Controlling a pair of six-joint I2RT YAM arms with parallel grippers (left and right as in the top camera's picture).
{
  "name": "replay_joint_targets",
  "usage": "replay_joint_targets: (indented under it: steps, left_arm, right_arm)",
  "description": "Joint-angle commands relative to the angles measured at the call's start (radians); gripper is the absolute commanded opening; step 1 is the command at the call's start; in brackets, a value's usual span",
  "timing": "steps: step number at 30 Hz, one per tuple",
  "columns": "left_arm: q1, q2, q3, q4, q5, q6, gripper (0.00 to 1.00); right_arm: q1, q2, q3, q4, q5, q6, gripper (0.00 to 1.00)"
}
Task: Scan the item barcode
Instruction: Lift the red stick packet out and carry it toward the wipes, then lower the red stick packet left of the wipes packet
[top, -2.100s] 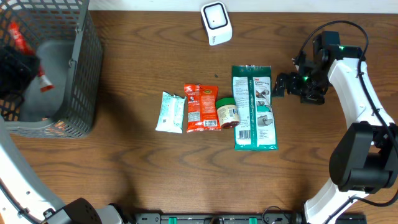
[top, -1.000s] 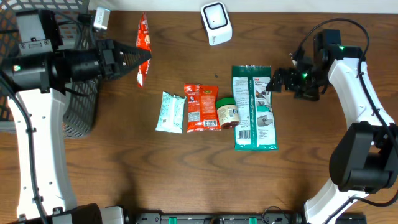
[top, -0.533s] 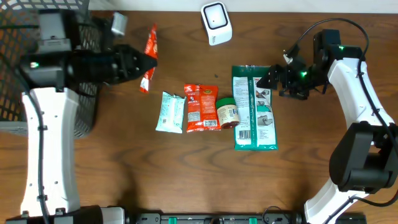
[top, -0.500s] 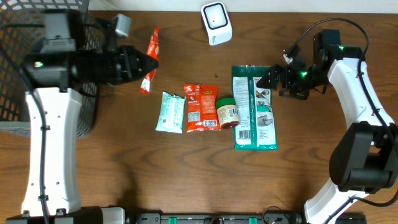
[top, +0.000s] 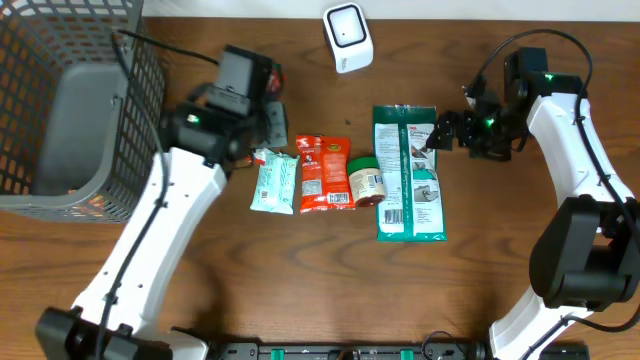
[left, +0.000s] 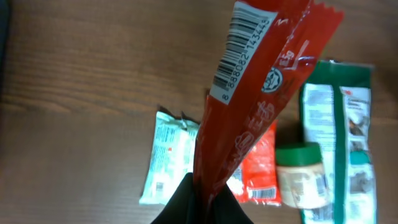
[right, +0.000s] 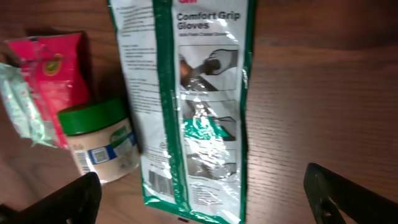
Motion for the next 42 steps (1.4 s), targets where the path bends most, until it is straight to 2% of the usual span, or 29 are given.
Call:
replay_joint_targets:
  steps: [1, 9, 14, 17, 22, 28, 38, 42]
  left_arm:
    - [-0.02, 0.027, -0.059, 0.069, -0.102, -0.069, 0.07]
    - [-0.021, 0.11, -0.078, 0.109, -0.1, -0.093, 0.08]
    - [-0.022, 0.2, -0.078, 0.103, -0.01, -0.109, 0.07]
    - [-0.021, 0.252, -0.078, 0.106, -0.009, -0.11, 0.08]
    - [-0.021, 0.315, -0.078, 0.135, -0.058, -0.109, 0.07]
    - [-0.01, 0.385, -0.078, 0.133, -0.231, -0.108, 0.08]
    - [0.071, 0.512, -0.079, 0.125, -0.236, -0.07, 0.08]
    - [0.113, 0.517, -0.079, 0.126, -0.187, -0.059, 0.08]
  right_arm:
    - [0.0, 0.003, 0.012, 0.002, 0.036, -0.015, 0.99]
    - [0.001, 0.003, 0.012, 0.012, 0.036, -0.016, 0.99]
    - [0.001, 0.003, 0.012, 0.012, 0.036, -0.016, 0.99]
    - [0.001, 0.003, 0.012, 0.012, 0.036, -0.016, 0.99]
    - [0.001, 0.003, 0.012, 0.012, 0.036, -0.016, 0.99]
    - [0.001, 0.003, 0.012, 0.012, 0.036, -0.016, 0.99]
    - [0.001, 0.003, 0.012, 0.012, 0.036, -0.016, 0.99]
    - [0.001, 0.003, 0.012, 0.012, 0.036, -0.016, 0.99]
